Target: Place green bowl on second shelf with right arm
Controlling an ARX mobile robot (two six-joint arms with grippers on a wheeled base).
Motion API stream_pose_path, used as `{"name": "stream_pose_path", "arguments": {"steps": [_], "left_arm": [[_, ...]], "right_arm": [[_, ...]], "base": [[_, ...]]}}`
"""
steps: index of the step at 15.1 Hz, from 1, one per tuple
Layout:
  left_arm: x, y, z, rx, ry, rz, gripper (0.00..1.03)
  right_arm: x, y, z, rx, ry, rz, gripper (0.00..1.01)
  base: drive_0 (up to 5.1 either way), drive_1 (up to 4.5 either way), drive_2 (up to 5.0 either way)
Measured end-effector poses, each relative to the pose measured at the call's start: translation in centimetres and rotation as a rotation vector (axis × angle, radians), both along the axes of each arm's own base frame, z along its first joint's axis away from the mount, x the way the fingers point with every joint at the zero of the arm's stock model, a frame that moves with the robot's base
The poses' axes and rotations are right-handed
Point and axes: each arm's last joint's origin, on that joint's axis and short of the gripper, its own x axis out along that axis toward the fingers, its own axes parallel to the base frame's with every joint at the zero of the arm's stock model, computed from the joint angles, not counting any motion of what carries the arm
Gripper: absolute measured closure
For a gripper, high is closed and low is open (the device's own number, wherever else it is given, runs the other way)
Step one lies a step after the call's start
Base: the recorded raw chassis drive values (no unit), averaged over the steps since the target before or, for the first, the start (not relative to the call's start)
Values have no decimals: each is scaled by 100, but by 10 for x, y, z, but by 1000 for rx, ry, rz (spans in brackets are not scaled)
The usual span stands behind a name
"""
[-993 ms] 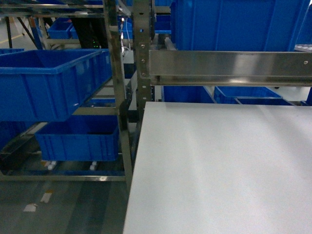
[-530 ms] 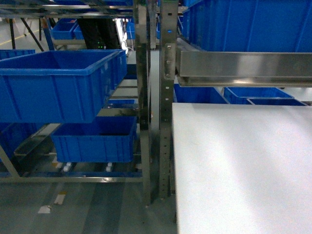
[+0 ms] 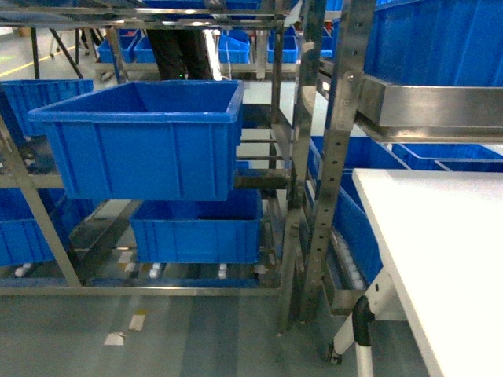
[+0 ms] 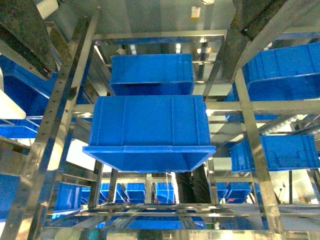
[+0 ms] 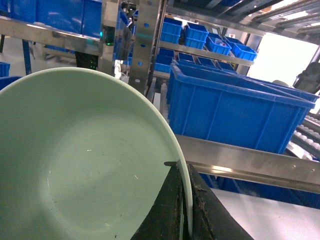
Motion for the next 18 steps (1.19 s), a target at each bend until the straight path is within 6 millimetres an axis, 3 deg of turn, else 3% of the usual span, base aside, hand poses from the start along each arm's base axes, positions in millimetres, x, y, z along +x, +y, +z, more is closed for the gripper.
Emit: {"name": "stream_pose_path", "arguments": {"steps": [18], "left_arm": [[0,0,0,0,-1,0,5]], "right_arm": [[1,0,-1,1,3,0,99]], "base": [[-497,248,248]]}}
